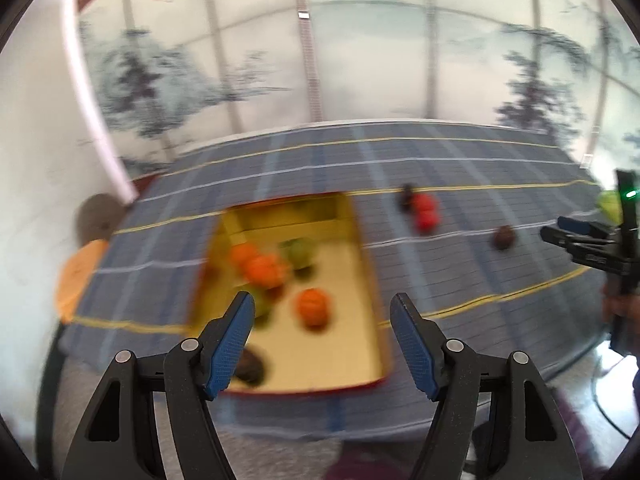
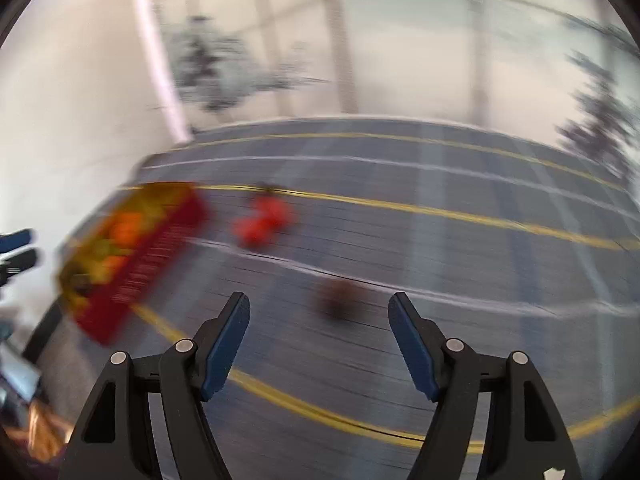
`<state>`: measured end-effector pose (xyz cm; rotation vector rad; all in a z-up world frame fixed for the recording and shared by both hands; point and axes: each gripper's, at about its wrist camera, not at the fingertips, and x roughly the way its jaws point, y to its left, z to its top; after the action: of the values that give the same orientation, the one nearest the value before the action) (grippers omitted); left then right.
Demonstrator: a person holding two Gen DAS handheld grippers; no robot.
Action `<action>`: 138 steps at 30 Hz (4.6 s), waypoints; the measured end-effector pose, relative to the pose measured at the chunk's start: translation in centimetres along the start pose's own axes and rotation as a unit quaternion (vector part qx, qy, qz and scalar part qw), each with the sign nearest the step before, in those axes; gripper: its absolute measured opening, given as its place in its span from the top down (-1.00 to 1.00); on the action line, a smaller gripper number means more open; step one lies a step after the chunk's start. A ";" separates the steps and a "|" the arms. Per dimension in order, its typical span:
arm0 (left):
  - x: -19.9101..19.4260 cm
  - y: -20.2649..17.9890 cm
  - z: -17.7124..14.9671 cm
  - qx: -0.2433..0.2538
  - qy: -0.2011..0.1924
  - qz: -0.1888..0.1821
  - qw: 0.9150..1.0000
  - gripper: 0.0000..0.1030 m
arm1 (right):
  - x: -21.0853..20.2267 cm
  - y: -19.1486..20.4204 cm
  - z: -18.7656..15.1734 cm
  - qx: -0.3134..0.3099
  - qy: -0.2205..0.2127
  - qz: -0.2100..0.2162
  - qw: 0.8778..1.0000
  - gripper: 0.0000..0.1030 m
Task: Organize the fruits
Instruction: 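Grasp the red tomato with the left gripper, then grasp the brown dried fruit with the right gripper while the left gripper carries the tomato, then lower the tomato into the tin and open the left gripper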
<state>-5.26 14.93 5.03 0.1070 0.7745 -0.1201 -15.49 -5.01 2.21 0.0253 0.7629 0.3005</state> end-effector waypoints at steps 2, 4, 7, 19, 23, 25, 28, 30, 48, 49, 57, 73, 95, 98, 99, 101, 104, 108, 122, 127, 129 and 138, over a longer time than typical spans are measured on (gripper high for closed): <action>1.3 -1.4 1.6 -0.003 0.011 -0.042 0.999 -0.37 | -0.5 -3.4 -0.4 0.019 -0.002 -0.038 0.999 -0.34; 2.8 -2.9 3.2 -0.001 0.019 -0.069 0.997 -0.37 | -0.4 -6.7 -0.5 0.039 0.011 -0.073 0.997 -0.34; 5.5 -5.4 5.4 0.014 0.031 -0.089 0.995 -0.36 | 0.1 -10.4 -0.8 0.080 0.018 -0.073 0.994 -0.34; 19.3 -9.9 8.8 0.043 0.126 -0.061 0.989 0.05 | 0.4 -12.7 -1.8 0.138 0.008 0.012 0.990 -0.36; 21.4 -9.9 8.4 0.036 0.149 -0.068 0.986 0.09 | 0.2 -12.7 -1.8 0.134 0.000 0.026 0.991 -0.47; 22.1 -10.0 8.1 0.028 0.154 -0.070 0.985 0.38 | 0.0 -12.7 -1.8 0.135 -0.003 0.032 0.990 -0.47; 21.5 -10.1 7.8 0.017 0.153 -0.064 0.986 0.44 | 0.3 -12.6 -1.8 0.134 0.003 0.032 0.990 -0.47; 19.8 -10.2 7.3 0.002 0.140 -0.070 0.988 0.44 | 0.4 -12.5 -1.8 0.133 0.007 0.030 0.991 -0.47; 8.1 -9.7 4.0 -0.028 0.110 -0.116 0.987 0.43 | 4.6 -1.3 1.0 -0.045 0.051 0.093 0.993 -0.47; 7.9 -9.7 3.9 -0.029 0.109 -0.116 0.987 0.43 | 5.2 -0.7 1.2 -0.056 0.055 0.090 0.993 -0.47; 5.8 -7.2 2.8 -0.054 0.092 -0.101 0.989 0.43 | 7.9 1.3 1.4 -0.089 0.083 0.066 0.990 0.40; 4.5 -0.7 -0.2 -0.079 0.061 -0.004 0.995 0.43 | 6.3 -8.5 2.0 0.111 0.044 -0.025 0.993 0.39; 6.6 2.9 -3.6 -0.091 0.082 0.034 0.992 0.43 | 6.2 -8.7 2.1 0.111 0.044 -0.025 0.993 0.39; 6.9 3.6 -3.9 -0.101 0.085 0.039 0.990 0.43 | 6.2 -8.7 2.1 0.112 0.044 -0.024 0.992 0.39; 7.0 3.8 -4.0 -0.106 0.087 0.038 0.990 0.43 | 6.3 -8.7 2.1 0.113 0.043 -0.024 0.992 0.39; 7.1 4.4 -4.2 -0.118 0.091 0.030 0.988 0.43 | 6.3 -8.7 2.1 0.113 0.043 -0.023 0.992 0.38; 6.9 4.7 -4.4 -0.126 0.091 0.020 0.988 0.43 | 6.3 -8.7 2.1 0.113 0.044 -0.024 0.992 0.39; 6.9 4.5 -4.4 -0.125 0.090 0.017 0.988 0.42 | 6.3 -8.8 2.1 0.113 0.043 -0.023 0.992 0.38; 6.9 3.5 -4.2 -0.113 0.091 0.010 0.989 0.40 | 6.3 -8.8 2.1 0.113 0.043 -0.023 0.992 0.38; 6.5 3.2 -4.1 -0.106 0.085 -0.001 0.991 0.35 | 6.3 -8.8 2.0 0.113 0.043 -0.023 0.992 0.38; 6.1 2.9 -3.9 -0.100 0.078 -0.004 0.992 0.14 | 6.3 -8.8 2.0 0.113 0.043 -0.023 0.992 0.38; 4.5 1.4 -3.6 -0.057 0.031 0.056 0.996 -0.31 | 6.3 -8.8 2.1 0.113 0.044 -0.023 0.992 0.38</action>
<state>-4.39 16.49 -0.59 0.0459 0.8333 0.0350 -7.51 -11.49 -1.72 0.2089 0.8802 0.1704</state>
